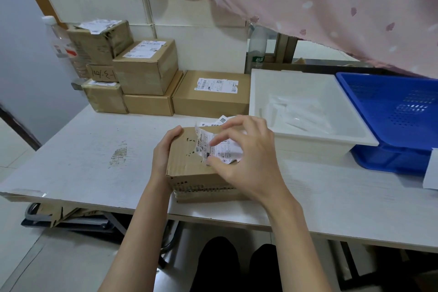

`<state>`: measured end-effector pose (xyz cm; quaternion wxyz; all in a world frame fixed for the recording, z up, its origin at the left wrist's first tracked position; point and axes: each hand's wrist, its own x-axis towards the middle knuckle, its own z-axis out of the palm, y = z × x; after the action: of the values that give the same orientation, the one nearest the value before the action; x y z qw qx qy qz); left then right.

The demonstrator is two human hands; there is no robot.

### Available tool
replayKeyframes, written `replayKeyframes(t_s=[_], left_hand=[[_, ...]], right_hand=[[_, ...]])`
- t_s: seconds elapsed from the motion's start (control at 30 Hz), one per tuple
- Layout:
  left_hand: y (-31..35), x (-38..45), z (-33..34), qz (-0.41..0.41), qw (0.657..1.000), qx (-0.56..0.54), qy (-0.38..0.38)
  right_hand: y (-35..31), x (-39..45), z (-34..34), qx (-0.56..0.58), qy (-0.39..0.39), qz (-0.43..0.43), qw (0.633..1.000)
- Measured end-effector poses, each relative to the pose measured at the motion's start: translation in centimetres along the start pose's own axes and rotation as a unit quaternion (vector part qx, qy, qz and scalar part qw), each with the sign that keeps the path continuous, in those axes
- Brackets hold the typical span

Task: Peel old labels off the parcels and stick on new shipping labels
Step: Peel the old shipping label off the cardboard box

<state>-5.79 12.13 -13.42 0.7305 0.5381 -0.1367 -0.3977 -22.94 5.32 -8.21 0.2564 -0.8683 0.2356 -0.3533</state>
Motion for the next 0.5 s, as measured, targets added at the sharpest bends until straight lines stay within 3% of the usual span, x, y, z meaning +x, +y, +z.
replayKeyframes(t_s=[0.1, 0.33, 0.5], left_hand=[[0.05, 0.15, 0.03, -0.002, 1.000, -0.019, -0.014], [-0.26, 0.61, -0.40, -0.007, 1.000, 0.001, 0.000], [-0.34, 0.68, -0.38, -0.007, 1.000, -0.002, -0.001]], right_hand=[[-0.08, 0.04, 0.35, -0.009, -0.064, 0.000, 0.998], [0.59, 0.30, -0.44, 0.050, -0.087, 0.057, 0.993], [-0.31, -0.07, 0.46, -0.042, -0.055, 0.040, 0.997]])
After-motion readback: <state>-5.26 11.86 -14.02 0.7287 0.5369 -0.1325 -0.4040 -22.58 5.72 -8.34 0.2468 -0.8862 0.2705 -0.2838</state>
